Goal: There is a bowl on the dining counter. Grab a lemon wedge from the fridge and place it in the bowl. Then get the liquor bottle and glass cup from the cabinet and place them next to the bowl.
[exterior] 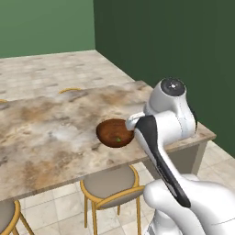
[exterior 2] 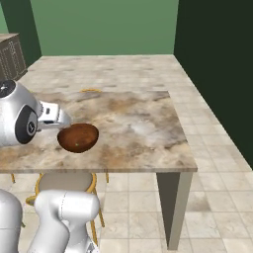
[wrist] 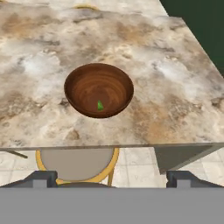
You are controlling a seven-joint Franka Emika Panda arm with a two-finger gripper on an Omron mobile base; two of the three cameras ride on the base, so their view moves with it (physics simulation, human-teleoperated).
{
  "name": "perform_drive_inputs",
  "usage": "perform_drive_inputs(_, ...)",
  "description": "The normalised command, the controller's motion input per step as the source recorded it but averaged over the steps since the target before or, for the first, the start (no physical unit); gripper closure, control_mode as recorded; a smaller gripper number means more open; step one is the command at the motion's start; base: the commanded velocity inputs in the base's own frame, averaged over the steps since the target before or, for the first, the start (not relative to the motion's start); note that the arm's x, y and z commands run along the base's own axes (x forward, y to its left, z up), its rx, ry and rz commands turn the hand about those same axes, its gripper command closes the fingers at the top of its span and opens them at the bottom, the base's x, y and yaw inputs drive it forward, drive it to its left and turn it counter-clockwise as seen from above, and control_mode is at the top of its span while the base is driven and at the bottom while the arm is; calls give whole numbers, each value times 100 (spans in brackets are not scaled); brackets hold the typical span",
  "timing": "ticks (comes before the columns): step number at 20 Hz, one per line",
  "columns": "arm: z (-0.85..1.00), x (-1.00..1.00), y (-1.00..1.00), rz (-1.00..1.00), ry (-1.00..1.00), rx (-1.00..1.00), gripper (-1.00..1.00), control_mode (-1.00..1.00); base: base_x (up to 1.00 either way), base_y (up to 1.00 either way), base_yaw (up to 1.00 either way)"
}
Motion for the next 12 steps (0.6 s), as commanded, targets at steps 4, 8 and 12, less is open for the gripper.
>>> perform_drive_inputs(4,0,-85,-55,-5,17,0,-100,-100,0,0,0)
perform_drive_inputs(8,0,-71,-34,0,7,0,-100,-100,0,0,0)
perform_drive_inputs(12,0,-20,-1,0,0,0,-100,100,-34,0,0)
